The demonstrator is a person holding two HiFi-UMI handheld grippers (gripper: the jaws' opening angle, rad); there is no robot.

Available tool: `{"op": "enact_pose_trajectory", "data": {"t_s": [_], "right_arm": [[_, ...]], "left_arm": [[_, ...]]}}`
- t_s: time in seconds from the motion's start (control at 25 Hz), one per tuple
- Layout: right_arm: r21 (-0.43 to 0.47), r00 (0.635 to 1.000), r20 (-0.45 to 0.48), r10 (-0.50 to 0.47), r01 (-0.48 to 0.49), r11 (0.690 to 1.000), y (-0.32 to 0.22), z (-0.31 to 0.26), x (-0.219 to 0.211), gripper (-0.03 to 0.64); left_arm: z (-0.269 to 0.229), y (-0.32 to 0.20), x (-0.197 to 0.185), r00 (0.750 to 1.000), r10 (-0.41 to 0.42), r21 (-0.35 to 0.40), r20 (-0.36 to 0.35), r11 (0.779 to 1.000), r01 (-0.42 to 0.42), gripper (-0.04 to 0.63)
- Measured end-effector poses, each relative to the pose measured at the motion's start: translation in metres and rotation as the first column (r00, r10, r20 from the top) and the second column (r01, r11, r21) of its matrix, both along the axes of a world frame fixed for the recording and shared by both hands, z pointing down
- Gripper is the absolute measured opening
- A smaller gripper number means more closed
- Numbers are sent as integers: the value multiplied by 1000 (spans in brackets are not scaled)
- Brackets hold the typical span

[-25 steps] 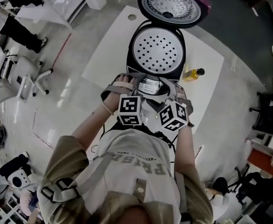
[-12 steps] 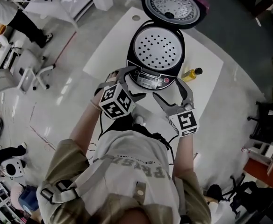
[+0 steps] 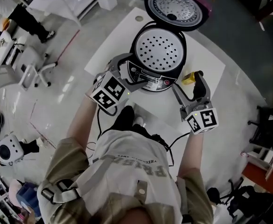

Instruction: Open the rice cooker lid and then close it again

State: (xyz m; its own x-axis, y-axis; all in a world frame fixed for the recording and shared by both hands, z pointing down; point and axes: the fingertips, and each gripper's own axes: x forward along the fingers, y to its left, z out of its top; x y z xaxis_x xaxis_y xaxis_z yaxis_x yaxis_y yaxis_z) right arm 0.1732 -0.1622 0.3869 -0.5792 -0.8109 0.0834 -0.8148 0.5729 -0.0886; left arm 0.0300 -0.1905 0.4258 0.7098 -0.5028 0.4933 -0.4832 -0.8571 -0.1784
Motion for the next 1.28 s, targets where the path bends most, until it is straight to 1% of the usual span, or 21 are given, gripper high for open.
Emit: {"op": "enact_pose_trajectory", "data": {"t_s": [0.12,0.2,0.32,0.52,0.68,1.12,1.28], "right_arm": [[10,999,31,39,-39,999,-18,-9,14,401],[13,997,40,64,-65,998,-30,-13,20,402],[14,995,48,92,-93,996,-48,-19,25,402],[23,991,30,131,-132,991,-84,-30,31,402],[33,987,41,156,-157,987,-109,-38,36,403],[18,986,38,161,-161,987,-171,-46,47,414],[7,988,8,154,-154,988,-199,-46,53,422]], "left_arm": [[-6,-24,-7,1000,-9,13,-9,1000,9,460],[-10,-41,-10,1000,-14,11,-23,1000,15,460],[-15,-67,-15,1000,-15,19,-25,1000,15,460],[-28,-108,-19,1000,11,53,-14,999,-10,460],[-31,-136,-18,1000,29,71,-12,997,-28,460],[-41,-209,-14,1000,20,105,-2,994,-20,460],[-48,-237,-5,1000,21,130,5,991,-22,460]]}}
